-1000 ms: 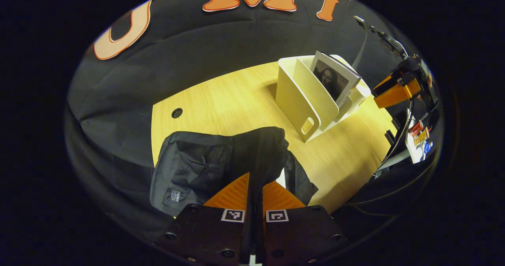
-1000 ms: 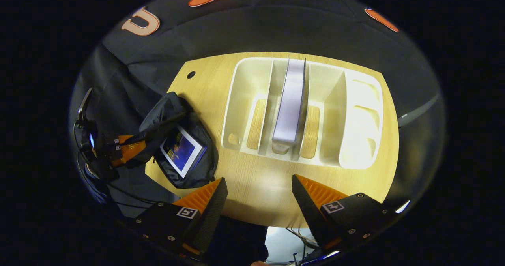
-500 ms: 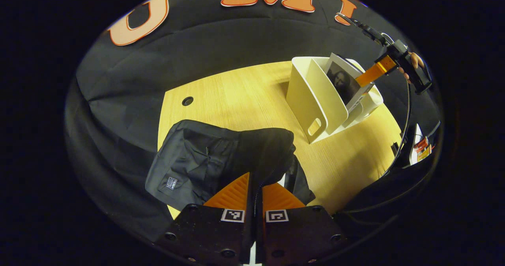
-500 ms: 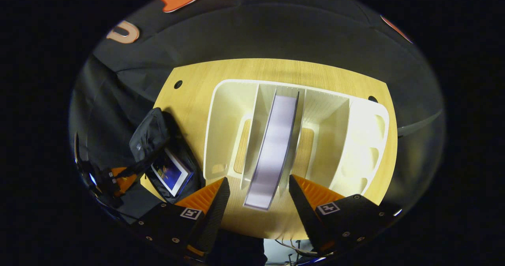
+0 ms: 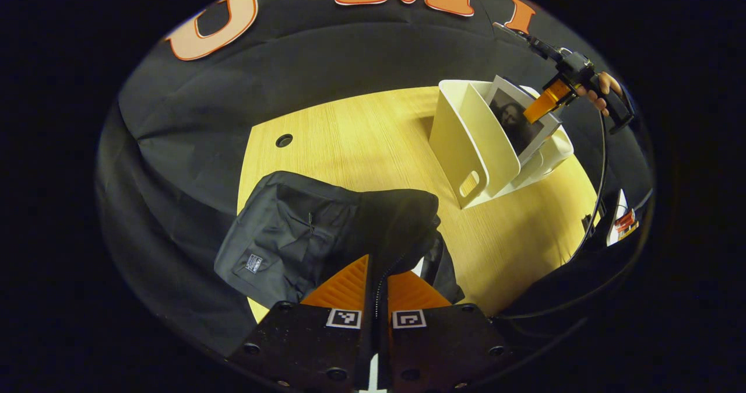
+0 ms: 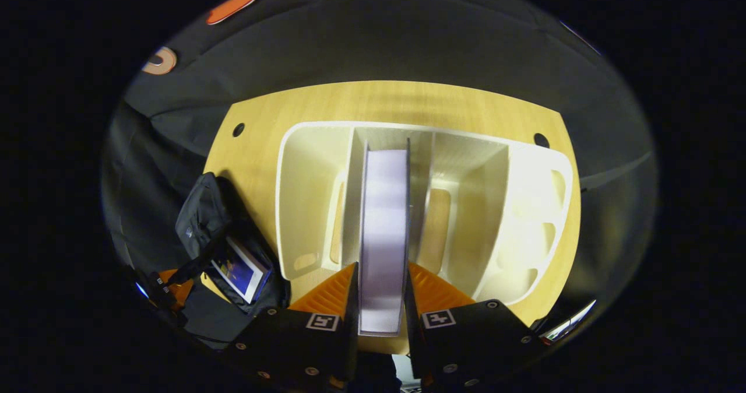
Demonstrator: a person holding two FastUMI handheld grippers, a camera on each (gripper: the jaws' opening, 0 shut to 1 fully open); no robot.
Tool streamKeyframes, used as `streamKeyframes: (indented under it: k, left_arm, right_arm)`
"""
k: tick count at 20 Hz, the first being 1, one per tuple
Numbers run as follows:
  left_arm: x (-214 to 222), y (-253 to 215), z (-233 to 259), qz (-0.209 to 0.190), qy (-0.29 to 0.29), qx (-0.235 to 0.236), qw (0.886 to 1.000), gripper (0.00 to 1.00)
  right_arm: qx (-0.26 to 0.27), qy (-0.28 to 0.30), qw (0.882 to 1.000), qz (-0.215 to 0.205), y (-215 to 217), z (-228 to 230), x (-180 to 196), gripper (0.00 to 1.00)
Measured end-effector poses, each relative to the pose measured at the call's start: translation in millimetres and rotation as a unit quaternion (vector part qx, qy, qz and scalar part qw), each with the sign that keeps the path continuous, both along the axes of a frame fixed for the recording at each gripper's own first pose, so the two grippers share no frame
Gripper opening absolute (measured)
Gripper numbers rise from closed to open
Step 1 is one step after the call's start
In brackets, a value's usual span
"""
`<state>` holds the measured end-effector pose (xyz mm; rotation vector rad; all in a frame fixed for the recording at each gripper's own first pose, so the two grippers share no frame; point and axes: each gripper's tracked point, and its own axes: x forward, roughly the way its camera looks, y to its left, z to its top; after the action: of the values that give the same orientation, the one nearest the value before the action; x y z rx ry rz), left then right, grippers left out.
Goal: Open the schoolbag, grab two books from the bookshelf and put them into the schoolbag.
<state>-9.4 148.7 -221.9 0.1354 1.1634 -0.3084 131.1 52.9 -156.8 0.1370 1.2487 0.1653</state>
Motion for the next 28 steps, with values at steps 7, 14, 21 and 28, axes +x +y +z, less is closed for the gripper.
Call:
streamKeyframes:
  k: [7, 14, 21, 28]
  left_arm:
    - [10, 2, 4, -0.039, -0.014, 0.000, 0.999, 0.05]
    - [18, 3, 9, -0.096, -0.033, -0.011, 0.995, 0.05]
    - [21, 2, 10, -0.142, -0.041, -0.029, 0.989, 0.05]
    - [27, -1, 13, -0.165, -0.047, -0.042, 0.984, 0.05]
  right_arm:
    - [0.003, -0.015, 0.998, -0.053, -12, 27, -35, 0.30]
    - [0.016, -0.024, 0.995, -0.096, -3, 41, -104, 0.30]
    - [0.049, -0.009, 0.986, -0.160, 2, 38, -180, 0.30]
    - [0.109, -0.014, 0.977, -0.183, 37, 43, -225, 0.30]
